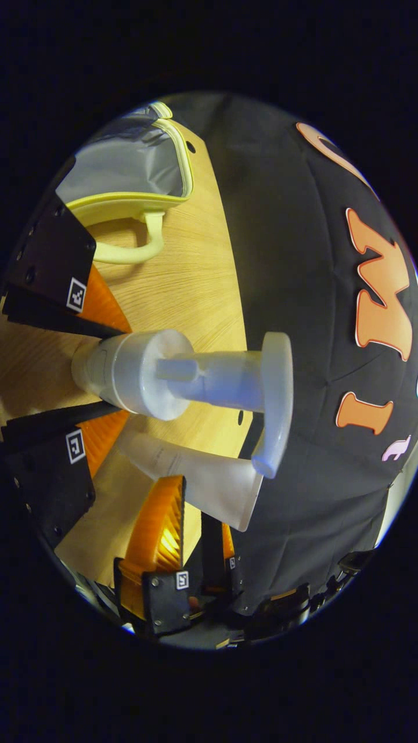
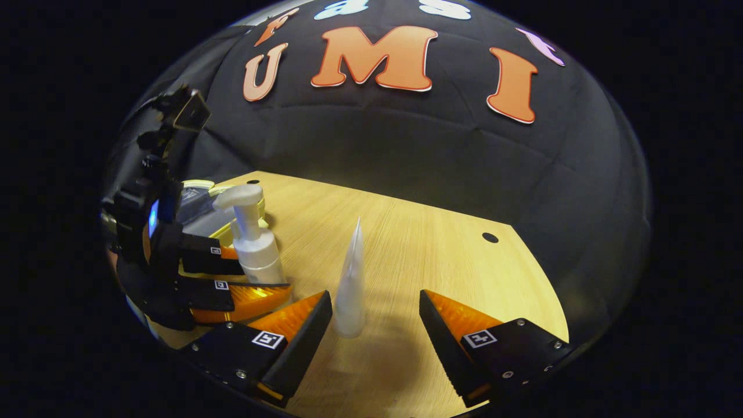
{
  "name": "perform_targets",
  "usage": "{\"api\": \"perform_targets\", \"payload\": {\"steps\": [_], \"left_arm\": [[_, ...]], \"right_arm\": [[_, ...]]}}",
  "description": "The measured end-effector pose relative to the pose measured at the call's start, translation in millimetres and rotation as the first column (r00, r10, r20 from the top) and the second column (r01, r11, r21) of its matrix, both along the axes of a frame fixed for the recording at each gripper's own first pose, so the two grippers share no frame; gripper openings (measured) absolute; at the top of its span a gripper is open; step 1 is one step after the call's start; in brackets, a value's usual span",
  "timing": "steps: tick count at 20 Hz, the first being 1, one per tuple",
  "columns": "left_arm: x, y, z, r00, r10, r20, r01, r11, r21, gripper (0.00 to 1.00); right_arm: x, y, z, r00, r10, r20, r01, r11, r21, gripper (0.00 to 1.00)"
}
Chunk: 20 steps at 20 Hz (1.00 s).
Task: First open the suitcase, pack the skin care products into it, and then close the suitcase.
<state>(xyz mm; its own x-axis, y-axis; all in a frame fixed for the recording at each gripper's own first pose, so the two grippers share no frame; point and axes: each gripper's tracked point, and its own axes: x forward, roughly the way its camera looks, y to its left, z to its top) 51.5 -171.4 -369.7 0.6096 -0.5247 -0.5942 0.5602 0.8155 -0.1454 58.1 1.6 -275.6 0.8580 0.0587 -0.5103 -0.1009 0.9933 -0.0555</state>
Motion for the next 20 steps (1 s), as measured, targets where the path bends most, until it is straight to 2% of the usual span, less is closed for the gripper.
{"api": "perform_targets", "payload": {"steps": [4,8,12,15,20], "left_arm": [[7,13,34,0.998,0.062,-0.001,-0.062,0.997,-0.039,0.58],[19,37,73,0.991,0.134,0.03,-0.131,0.989,-0.068,0.58],[28,83,95,0.975,0.214,0.057,-0.212,0.977,-0.036,0.58],[28,126,96,0.959,0.278,0.063,-0.279,0.96,0.017,0.58],[26,198,90,0.93,0.363,0.056,-0.367,0.926,0.091,0.58]], "right_arm": [[12,10,-11,1.0,0.026,-0.005,-0.026,0.999,0.031,0.94],[18,19,-27,0.998,0.049,-0.028,-0.048,0.998,0.044,0.83],[21,29,-44,0.996,0.056,-0.069,-0.051,0.997,0.061,0.69],[25,31,-45,0.996,0.037,-0.077,-0.031,0.997,0.07,0.48],[26,46,-30,0.995,0.031,-0.099,-0.022,0.995,0.096,0.4]]}}
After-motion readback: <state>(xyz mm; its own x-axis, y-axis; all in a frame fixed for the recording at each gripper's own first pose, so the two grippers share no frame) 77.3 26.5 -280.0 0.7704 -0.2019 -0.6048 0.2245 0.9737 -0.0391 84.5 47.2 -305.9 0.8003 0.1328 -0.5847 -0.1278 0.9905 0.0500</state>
